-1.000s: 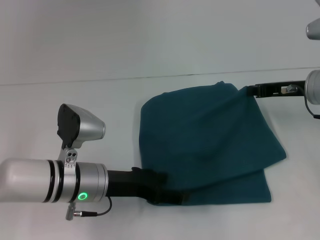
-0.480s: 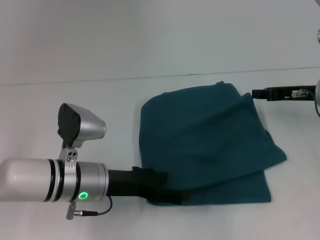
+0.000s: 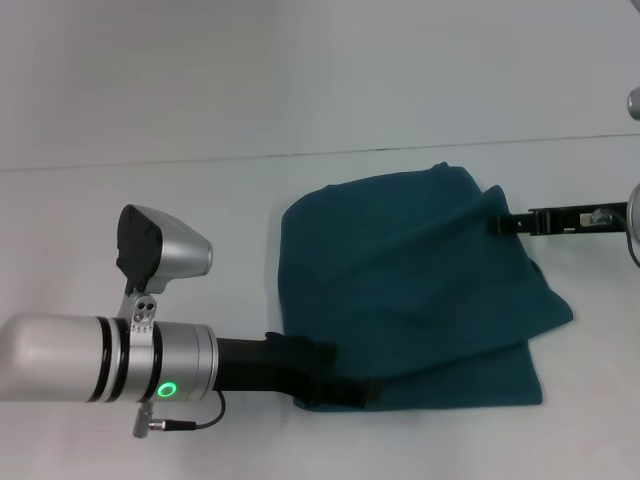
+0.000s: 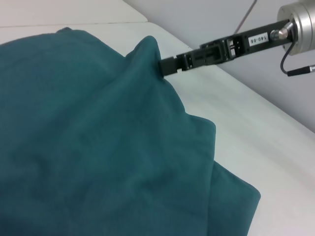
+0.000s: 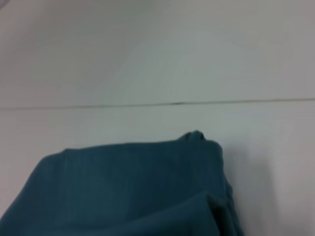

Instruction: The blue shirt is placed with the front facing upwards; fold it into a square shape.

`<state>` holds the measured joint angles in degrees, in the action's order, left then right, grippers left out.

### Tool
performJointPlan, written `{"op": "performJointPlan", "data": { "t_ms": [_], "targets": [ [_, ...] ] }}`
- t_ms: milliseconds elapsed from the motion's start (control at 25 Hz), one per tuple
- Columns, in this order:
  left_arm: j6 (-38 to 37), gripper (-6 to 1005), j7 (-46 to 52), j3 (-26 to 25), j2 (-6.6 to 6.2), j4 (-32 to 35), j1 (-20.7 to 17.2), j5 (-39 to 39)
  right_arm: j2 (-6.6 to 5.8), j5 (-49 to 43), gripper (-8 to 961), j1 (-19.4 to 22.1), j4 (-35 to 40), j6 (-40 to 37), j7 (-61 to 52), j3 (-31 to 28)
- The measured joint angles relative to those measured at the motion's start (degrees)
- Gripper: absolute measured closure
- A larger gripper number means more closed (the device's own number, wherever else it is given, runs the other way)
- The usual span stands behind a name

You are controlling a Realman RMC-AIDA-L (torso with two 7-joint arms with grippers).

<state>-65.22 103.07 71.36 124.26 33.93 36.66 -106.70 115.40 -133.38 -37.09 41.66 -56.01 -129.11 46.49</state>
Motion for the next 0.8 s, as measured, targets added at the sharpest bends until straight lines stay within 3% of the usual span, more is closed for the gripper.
{"op": "performJointPlan", "data": {
  "t_ms": [160, 800],
  "targets": [
    [0.0, 79, 0.0, 0.0, -0.07, 0.0, 0.1, 0.0, 0.06, -0.3, 82, 0.0, -1.0, 0.4, -0.1, -0.1],
    [0.1, 79, 0.0, -0.1, -0.07, 0.1, 0.1, 0.0, 0.86, -0.5, 39, -1.0, -4.3, 5.6, 0.5, 1.2]
  ]
}}
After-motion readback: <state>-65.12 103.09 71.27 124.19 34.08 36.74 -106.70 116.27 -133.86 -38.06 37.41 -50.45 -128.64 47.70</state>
